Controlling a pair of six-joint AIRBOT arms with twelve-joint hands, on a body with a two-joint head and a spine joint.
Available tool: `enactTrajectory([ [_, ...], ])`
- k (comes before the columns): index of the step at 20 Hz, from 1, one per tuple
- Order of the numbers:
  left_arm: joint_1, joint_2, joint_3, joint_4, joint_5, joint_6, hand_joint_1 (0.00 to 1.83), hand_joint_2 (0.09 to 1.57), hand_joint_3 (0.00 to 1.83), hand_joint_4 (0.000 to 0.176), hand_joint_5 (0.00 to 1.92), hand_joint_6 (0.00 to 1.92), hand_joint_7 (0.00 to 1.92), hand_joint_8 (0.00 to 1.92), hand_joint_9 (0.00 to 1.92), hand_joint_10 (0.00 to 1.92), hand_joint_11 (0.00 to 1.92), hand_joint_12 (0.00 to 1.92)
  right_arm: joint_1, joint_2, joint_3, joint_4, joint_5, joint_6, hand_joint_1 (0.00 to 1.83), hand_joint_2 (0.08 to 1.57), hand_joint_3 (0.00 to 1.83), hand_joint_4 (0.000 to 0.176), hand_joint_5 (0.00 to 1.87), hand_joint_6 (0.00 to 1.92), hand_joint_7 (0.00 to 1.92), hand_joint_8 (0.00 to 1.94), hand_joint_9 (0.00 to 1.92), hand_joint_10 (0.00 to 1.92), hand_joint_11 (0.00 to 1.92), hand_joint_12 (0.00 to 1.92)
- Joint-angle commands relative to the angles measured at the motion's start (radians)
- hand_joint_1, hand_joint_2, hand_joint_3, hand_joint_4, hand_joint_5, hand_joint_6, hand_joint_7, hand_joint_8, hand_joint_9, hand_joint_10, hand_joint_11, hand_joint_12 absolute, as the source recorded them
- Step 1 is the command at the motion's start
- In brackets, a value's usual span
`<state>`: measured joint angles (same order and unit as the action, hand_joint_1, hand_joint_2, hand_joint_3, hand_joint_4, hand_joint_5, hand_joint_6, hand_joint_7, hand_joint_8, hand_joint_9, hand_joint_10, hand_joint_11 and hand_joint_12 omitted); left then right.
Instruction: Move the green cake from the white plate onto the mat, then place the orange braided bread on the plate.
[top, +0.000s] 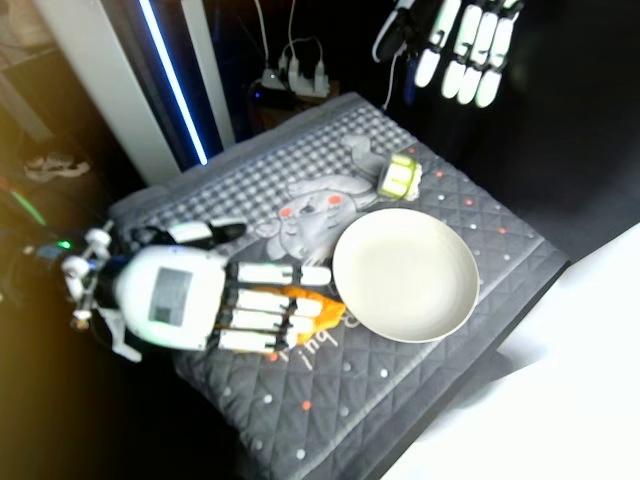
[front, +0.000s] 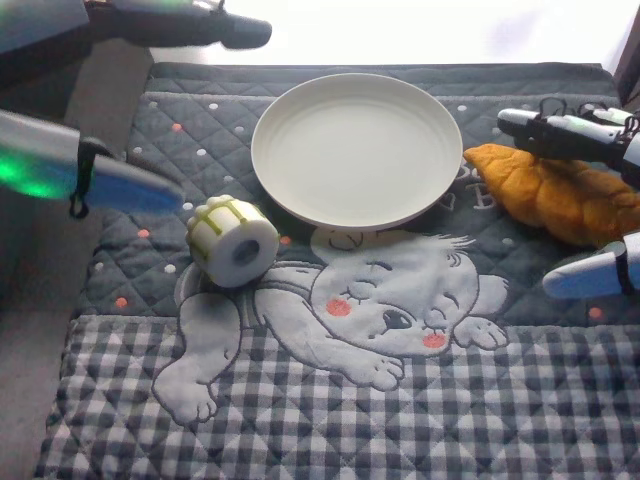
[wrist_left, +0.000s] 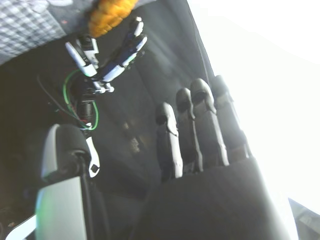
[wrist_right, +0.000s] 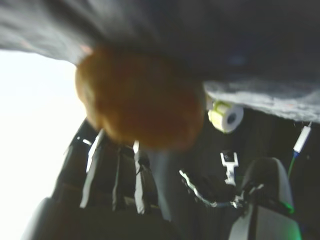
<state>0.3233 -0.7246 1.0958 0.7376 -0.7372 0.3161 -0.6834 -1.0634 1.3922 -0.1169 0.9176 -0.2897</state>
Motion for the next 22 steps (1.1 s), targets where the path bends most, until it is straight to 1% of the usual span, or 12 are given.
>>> enactTrajectory([
  [1,-0.007,0.008,-0.002,-0.051,-0.084,-0.001,0.56,1.07,0.01,0.176,0.25,0.00,0.29,0.00,0.43,0.00,0.48,0.04,0.004,0.007,0.012,0.029,0.083,0.008,0.67,0.73,0.00,0.127,0.00,0.00,0.26,0.00,0.33,0.00,0.05,1.00],
  [6,-0.006,0.004,-0.003,-0.046,-0.078,-0.002,0.57,1.10,0.00,0.175,0.28,0.01,0.32,0.00,0.46,0.01,0.54,0.06,0.004,0.001,0.034,0.028,0.040,0.008,0.80,0.83,0.01,0.141,0.00,0.00,0.29,0.00,0.37,0.01,0.13,0.97],
  [8,-0.001,-0.003,-0.003,-0.041,-0.075,-0.002,0.59,1.02,0.00,0.133,0.26,0.00,0.32,0.00,0.47,0.01,0.55,0.06,0.004,0.000,0.051,0.035,0.016,0.008,0.83,0.85,0.01,0.152,0.00,0.00,0.33,0.01,0.44,0.03,0.21,1.01],
  [12,0.003,-0.008,-0.003,-0.033,-0.072,-0.002,0.45,1.07,0.01,0.146,0.28,0.00,0.38,0.00,0.54,0.00,0.50,0.05,0.004,-0.004,0.095,0.046,-0.005,0.050,0.91,0.88,0.00,0.132,0.00,0.00,0.44,0.00,0.55,0.01,0.30,1.01],
  [14,0.006,-0.011,-0.003,-0.030,-0.070,-0.002,0.53,1.06,0.00,0.111,0.27,0.00,0.45,0.00,0.59,0.01,0.55,0.10,0.004,-0.008,0.121,0.044,-0.005,0.095,1.26,1.03,0.00,0.000,0.08,0.00,0.64,0.01,0.76,0.02,0.47,0.82],
  [15,0.006,-0.012,-0.003,-0.029,-0.070,-0.002,0.53,1.10,0.00,0.075,0.30,0.01,0.46,0.00,0.60,0.00,0.52,0.22,0.004,-0.008,0.124,0.041,-0.004,0.096,1.30,1.05,0.00,0.000,0.17,0.00,0.75,0.01,0.86,0.02,0.42,0.70],
  [16,0.007,-0.015,-0.003,-0.027,-0.068,-0.002,0.48,1.06,0.01,0.074,0.29,0.00,0.43,0.00,0.58,0.00,0.45,0.34,0.004,-0.009,0.129,0.039,-0.004,0.096,1.37,1.07,0.00,0.000,0.27,0.00,0.84,0.01,0.95,0.02,0.39,0.61],
  [17,0.007,-0.017,-0.003,-0.025,-0.066,-0.002,0.45,1.05,0.01,0.065,0.29,0.00,0.42,0.00,0.57,0.00,0.44,0.37,0.004,-0.011,0.132,0.036,-0.004,0.096,1.48,1.05,0.00,0.000,0.53,0.01,0.95,0.67,1.12,0.71,0.58,0.50],
  [18,0.007,-0.022,-0.003,-0.022,-0.064,-0.002,0.39,1.06,0.02,0.054,0.27,0.00,0.39,0.00,0.55,0.00,0.42,0.37,0.004,-0.013,0.135,0.034,-0.004,0.096,1.49,1.06,0.00,0.000,0.73,0.02,0.94,0.85,1.11,0.93,0.81,0.43],
  [19,0.008,-0.024,-0.003,-0.020,-0.063,-0.001,0.40,1.10,0.01,0.078,0.32,0.00,0.43,0.00,0.59,0.01,0.46,0.39,0.004,-0.013,0.136,0.034,0.003,0.096,1.32,1.10,0.00,0.000,0.87,0.79,1.15,0.74,1.22,0.38,1.05,0.44],
  [21,0.010,-0.029,-0.002,-0.017,-0.059,-0.001,0.51,1.15,0.00,0.043,0.39,0.00,0.44,0.00,0.56,0.00,0.40,0.53,0.004,-0.017,0.136,0.041,0.036,0.098,1.27,1.08,0.00,0.000,0.91,0.99,1.21,0.69,1.38,0.04,1.22,0.40],
  [22,0.010,-0.032,-0.002,-0.017,-0.059,-0.001,0.53,1.13,0.00,0.048,0.37,0.00,0.43,0.00,0.54,0.00,0.39,0.56,0.005,-0.018,0.136,0.044,0.054,0.103,1.28,1.08,0.00,0.000,0.91,0.96,1.22,0.71,1.42,0.04,1.25,0.41],
])
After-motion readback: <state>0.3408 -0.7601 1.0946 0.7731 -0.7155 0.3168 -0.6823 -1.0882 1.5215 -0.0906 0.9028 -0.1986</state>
